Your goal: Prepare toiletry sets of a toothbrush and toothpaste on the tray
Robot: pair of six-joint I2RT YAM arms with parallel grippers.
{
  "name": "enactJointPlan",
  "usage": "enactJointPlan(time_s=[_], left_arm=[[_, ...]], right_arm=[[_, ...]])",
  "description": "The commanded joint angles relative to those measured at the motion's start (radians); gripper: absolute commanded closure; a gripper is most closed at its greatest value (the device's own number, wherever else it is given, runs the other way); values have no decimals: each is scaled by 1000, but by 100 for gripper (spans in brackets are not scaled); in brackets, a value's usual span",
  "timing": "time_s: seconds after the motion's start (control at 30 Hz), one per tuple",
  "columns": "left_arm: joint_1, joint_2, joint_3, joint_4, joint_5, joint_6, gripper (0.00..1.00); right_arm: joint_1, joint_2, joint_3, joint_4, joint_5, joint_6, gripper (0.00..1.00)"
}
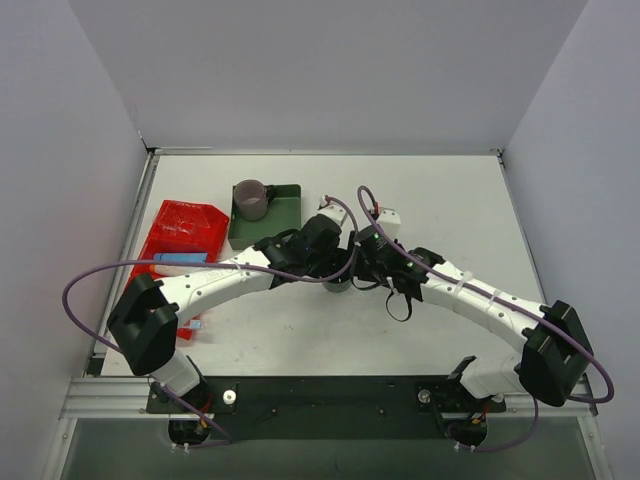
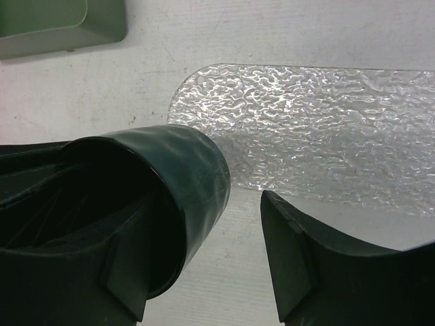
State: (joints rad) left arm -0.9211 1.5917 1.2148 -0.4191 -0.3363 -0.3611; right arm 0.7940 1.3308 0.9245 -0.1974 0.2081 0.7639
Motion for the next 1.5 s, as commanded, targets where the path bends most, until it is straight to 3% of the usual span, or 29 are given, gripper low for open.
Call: enactJointPlan(time_s=[0.0, 0.6, 1.1, 1.2, 1.3, 1.43, 1.47], left_arm=[[-4, -33, 9, 111, -17, -16, 100], [-2, -71, -29, 160, -6, -33, 100], [-2, -133, -81, 221, 0, -36, 100], [-4, -133, -86, 232, 10, -33, 100], [-4, -127, -83, 233, 28, -18, 100], [-25, -118, -80, 243, 36, 22, 100], [-30, -115, -80, 243, 37, 27, 100]], right_arm=[[13, 13, -7, 3, 71, 26, 46], [19, -13, -78, 76, 93, 74, 48], [19, 13, -113, 145, 71, 91, 58], [19, 21, -113, 147, 68, 89, 62], [19, 24, -112, 147, 73, 86, 74], [20, 22, -115, 141, 88, 81, 100], [21, 22, -115, 138, 93, 81, 100]])
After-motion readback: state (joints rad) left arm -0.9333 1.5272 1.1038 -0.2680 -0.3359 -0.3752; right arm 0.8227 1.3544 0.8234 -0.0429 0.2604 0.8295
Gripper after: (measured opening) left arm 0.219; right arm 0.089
